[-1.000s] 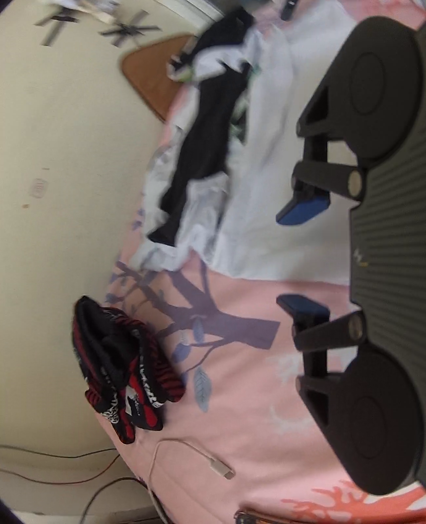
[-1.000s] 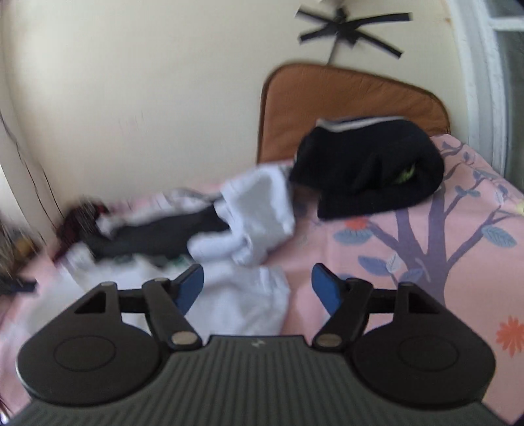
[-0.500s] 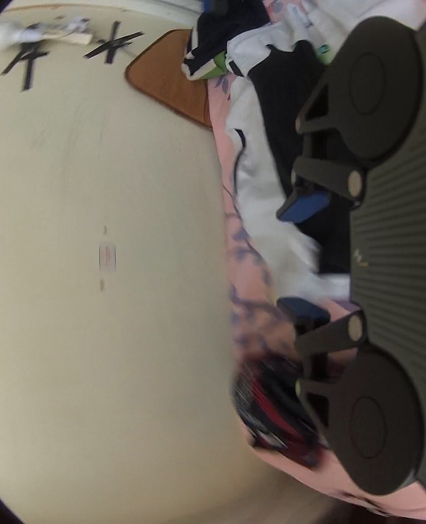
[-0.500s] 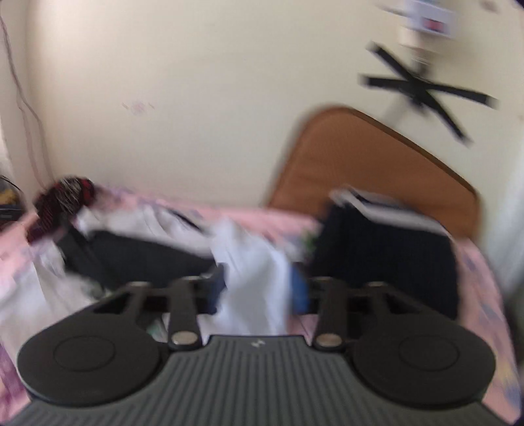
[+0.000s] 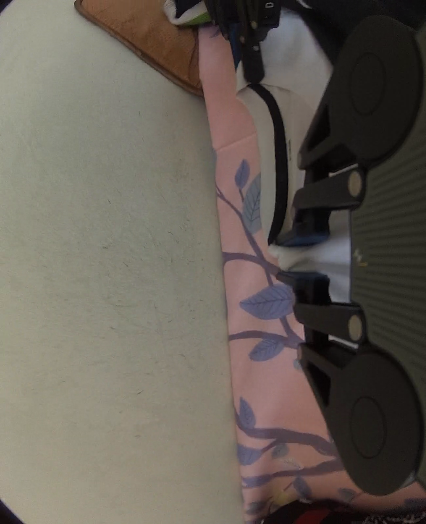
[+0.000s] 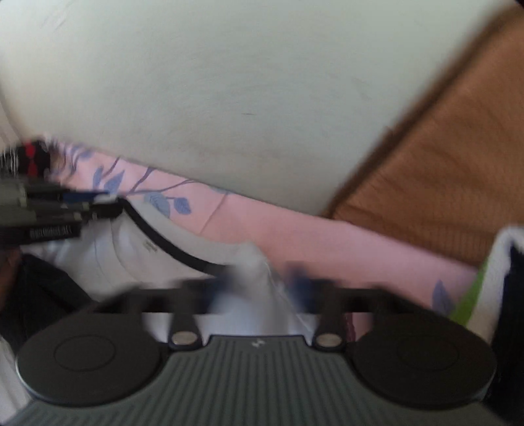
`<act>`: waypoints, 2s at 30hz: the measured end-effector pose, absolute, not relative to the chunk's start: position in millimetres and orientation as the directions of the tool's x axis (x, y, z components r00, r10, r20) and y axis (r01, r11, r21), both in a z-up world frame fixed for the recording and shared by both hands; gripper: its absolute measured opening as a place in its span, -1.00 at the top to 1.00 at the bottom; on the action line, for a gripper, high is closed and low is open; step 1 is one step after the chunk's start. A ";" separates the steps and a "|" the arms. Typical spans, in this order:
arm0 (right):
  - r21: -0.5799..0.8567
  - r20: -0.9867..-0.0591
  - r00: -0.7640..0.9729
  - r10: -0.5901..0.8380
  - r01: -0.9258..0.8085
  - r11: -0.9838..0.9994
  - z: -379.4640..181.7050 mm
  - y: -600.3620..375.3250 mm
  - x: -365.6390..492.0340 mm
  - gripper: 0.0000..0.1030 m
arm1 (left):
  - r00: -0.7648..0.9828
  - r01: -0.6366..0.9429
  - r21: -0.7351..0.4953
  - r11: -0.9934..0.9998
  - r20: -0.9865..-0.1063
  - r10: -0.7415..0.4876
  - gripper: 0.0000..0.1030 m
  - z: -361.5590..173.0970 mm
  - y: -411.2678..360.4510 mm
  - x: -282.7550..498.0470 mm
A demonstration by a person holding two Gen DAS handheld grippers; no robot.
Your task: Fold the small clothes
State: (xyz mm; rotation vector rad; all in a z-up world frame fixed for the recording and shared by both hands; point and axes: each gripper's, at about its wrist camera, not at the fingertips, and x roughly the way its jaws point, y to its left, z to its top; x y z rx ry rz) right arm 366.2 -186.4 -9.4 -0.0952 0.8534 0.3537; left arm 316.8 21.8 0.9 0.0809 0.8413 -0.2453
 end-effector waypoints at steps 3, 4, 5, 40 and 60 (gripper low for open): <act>0.036 -0.693 0.663 0.282 -0.359 0.933 13.9 -183.1 333.7 0.82 | 0.686 0.262 -0.069 0.963 -0.688 -0.236 0.73 29.2 29.6 282.6; 0.031 -0.666 0.686 0.292 -0.366 0.930 27.5 -184.1 315.3 0.83 | 0.707 0.269 -0.086 0.959 -0.659 -0.258 0.73 41.3 34.1 266.7; 0.022 -0.636 0.709 0.303 -0.376 0.926 40.2 -184.5 295.7 0.83 | 0.730 0.281 -0.097 0.955 -0.625 -0.278 0.73 54.7 38.9 244.9; 0.159 -0.526 0.831 0.181 -0.113 0.981 -34.8 -265.2 -30.9 0.59 | 0.775 0.096 -0.075 0.993 -0.621 -0.121 0.79 -4.4 124.2 26.0; 0.139 -0.576 0.798 0.179 -0.120 0.983 -33.1 -207.4 90.7 0.79 | 0.710 0.051 -0.199 0.979 -0.682 -0.176 0.89 -1.7 106.3 92.4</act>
